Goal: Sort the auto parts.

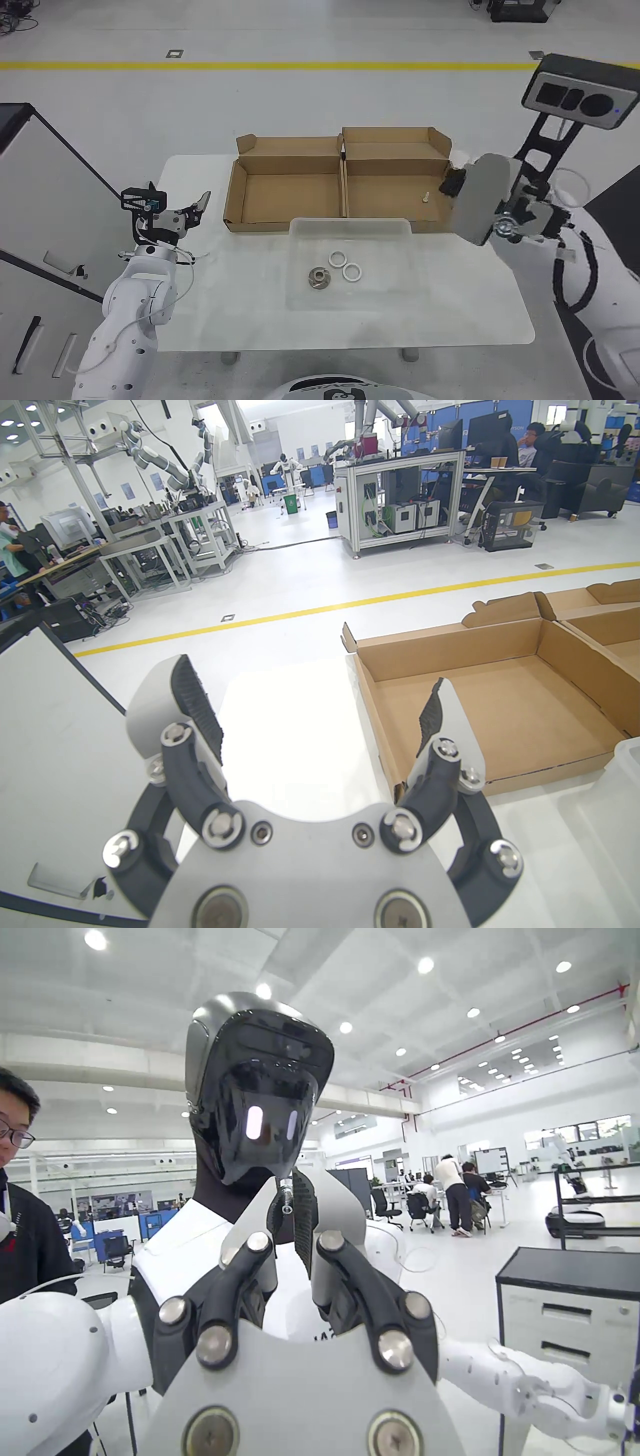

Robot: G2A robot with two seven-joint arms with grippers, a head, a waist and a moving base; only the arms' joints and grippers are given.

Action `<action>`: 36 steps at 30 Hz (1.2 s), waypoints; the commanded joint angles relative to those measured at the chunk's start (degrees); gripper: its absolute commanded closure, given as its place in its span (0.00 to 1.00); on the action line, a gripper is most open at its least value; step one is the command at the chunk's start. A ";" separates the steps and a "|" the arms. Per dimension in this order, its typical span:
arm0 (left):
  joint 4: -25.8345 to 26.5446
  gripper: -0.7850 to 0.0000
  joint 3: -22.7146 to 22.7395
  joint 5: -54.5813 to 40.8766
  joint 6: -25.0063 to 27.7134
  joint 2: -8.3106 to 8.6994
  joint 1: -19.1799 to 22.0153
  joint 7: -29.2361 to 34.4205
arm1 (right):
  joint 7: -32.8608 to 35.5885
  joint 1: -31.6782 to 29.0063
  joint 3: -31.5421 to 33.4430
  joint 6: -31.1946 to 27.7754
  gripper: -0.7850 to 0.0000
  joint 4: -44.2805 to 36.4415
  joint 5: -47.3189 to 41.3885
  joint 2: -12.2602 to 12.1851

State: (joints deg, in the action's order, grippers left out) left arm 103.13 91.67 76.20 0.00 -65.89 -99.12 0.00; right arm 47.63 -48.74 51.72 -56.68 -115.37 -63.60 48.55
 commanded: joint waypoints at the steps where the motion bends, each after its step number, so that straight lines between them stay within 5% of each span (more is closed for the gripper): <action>1: 0.00 0.00 0.00 0.00 0.00 0.00 0.00 0.00 | 0.40 -0.35 0.35 0.40 1.00 0.20 0.19 0.33; 17: 0.00 0.00 0.00 0.00 0.00 0.00 0.00 0.00 | 13.54 -2.95 4.04 13.56 1.00 7.79 7.95 1.62; 36: 0.00 0.00 0.00 0.00 0.00 0.00 0.00 0.00 | 12.25 -8.39 6.75 12.26 1.00 2.11 -6.17 5.53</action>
State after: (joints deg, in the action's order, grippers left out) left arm 103.13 91.67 76.20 0.00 -65.89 -99.12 0.00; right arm 59.72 -56.86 58.29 -44.58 -113.07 -69.25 53.88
